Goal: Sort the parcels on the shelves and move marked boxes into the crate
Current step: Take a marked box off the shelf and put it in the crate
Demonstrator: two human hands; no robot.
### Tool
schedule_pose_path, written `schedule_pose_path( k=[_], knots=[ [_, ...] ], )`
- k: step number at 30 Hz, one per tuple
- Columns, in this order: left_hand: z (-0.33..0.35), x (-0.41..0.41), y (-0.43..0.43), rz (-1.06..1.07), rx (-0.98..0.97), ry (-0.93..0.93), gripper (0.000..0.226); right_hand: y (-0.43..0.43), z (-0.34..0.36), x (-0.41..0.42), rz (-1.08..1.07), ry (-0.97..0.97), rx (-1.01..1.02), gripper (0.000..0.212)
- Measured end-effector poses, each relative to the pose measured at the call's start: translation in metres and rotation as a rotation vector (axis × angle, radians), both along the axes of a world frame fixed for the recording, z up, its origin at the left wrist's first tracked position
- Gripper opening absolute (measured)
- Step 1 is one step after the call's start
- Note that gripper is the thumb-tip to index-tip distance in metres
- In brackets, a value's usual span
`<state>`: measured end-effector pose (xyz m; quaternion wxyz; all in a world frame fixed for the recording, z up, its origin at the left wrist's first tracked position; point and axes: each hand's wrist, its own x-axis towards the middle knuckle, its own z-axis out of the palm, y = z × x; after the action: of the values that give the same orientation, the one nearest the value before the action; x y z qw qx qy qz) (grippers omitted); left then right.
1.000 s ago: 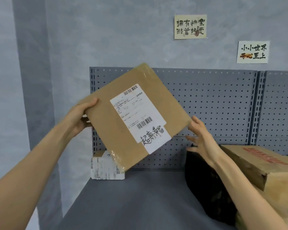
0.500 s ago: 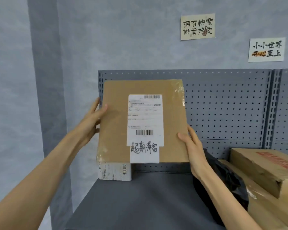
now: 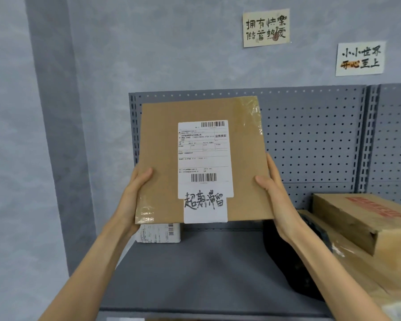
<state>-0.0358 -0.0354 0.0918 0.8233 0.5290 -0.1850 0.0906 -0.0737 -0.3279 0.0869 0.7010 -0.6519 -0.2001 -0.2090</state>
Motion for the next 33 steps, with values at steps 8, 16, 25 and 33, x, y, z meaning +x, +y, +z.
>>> schedule_pose_path(
  k=[8,16,25,33],
  knots=[
    [-0.009,-0.037,-0.053,-0.225,0.051,0.022,0.067,-0.044,-0.013,-0.108,-0.185,0.039,0.001,0.067],
    [-0.043,-0.116,-0.153,-0.608,0.134,0.010,0.066,-0.076,-0.048,-0.287,-0.615,0.125,0.036,0.070],
    [-0.070,-0.314,-0.308,-1.116,0.252,-0.013,0.062,-0.112,-0.086,-0.557,-1.171,0.188,0.149,0.072],
    [-0.093,-0.581,-0.421,-1.506,0.388,-0.103,0.042,-0.107,-0.128,-0.845,-1.554,0.207,0.256,0.066]
  ],
)
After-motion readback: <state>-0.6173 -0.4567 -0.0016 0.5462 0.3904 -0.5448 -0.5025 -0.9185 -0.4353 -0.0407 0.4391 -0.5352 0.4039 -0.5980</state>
